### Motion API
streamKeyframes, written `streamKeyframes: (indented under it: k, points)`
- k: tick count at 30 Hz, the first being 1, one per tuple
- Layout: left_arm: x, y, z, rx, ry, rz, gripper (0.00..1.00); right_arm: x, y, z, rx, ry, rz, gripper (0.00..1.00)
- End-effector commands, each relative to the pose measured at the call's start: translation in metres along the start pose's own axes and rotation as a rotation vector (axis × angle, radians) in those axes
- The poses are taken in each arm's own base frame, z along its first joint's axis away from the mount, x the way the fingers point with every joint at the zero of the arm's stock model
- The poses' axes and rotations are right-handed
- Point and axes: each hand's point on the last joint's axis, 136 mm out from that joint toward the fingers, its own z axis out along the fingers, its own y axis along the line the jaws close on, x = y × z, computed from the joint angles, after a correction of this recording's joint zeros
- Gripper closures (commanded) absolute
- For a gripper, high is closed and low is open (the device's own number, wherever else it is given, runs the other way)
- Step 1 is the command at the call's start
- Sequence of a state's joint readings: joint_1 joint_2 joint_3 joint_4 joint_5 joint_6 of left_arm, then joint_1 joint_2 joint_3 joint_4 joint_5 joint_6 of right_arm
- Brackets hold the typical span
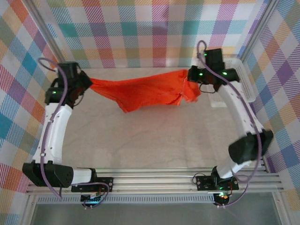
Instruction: Fold the inside-out t-shirt
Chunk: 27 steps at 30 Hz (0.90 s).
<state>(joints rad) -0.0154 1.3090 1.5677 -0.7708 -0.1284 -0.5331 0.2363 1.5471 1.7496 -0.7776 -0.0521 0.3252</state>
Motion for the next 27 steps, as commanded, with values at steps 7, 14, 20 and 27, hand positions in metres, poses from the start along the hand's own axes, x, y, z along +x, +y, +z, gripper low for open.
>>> streamKeyframes:
  k: [7, 14, 20, 27]
  points:
    - [-0.043, -0.016, -0.059, 0.091, -0.079, -0.009, 1.0, -0.008, 0.014, -0.116, -0.056, -0.174, -0.014, 1.0]
    - [-0.016, -0.034, -0.034, 0.209, 0.036, -0.036, 1.0, -0.004, 0.021, -0.111, -0.112, -0.163, 0.017, 1.0]
    - [0.059, -0.005, 0.083, 0.033, 0.307, 0.03, 1.0, 0.031, -0.024, 0.001, 0.03, 0.03, 0.07, 1.0]
    - [0.121, 0.024, 0.173, -0.155, 0.504, 0.105, 0.61, 0.078, -0.072, 0.112, 0.189, 0.276, 0.125, 0.81]
